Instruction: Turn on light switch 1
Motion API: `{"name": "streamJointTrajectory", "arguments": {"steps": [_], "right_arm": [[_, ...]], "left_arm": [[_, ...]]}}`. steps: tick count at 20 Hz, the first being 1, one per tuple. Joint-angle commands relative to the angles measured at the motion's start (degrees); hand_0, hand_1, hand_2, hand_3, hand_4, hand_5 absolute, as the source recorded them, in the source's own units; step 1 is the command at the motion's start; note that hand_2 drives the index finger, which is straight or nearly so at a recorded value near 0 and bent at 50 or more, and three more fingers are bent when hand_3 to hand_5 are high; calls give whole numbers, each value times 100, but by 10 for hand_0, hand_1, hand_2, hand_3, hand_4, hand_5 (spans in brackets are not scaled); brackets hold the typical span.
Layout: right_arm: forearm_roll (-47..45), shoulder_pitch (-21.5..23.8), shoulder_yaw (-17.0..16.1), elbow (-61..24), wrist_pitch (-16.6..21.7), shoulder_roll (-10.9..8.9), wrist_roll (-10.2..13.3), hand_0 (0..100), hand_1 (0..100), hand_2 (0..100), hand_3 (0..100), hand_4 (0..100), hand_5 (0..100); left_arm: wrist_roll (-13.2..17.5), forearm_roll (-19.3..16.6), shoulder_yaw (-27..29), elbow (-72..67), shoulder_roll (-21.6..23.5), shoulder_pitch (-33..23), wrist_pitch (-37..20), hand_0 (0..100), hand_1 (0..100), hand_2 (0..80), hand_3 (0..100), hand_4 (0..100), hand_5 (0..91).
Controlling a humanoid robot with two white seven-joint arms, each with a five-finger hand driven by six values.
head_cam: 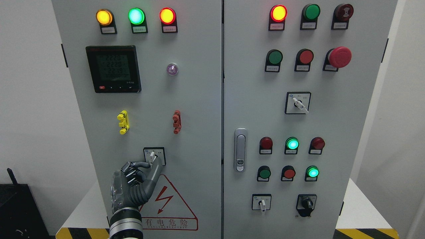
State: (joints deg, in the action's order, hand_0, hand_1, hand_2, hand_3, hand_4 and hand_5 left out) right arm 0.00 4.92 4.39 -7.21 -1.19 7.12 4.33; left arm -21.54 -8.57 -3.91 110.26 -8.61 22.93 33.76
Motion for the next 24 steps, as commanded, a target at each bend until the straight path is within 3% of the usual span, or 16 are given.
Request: {"name": "streamJointTrajectory", "arguments": {"steps": [1, 24], "right_arm": [[-140, 0, 0, 0, -4, 0, -3, 0, 0, 0, 0, 0, 0], [-140, 0, 0, 0, -4, 0, -3, 0, 0, 0, 0, 0, 0]], "left_arm": [[1, -4, 13, -5, -1, 27, 8, 142, 638, 588, 968, 951, 893], [1, -119, 13, -84, -1, 62, 78, 202, 633, 599, 981, 961, 893]]}}
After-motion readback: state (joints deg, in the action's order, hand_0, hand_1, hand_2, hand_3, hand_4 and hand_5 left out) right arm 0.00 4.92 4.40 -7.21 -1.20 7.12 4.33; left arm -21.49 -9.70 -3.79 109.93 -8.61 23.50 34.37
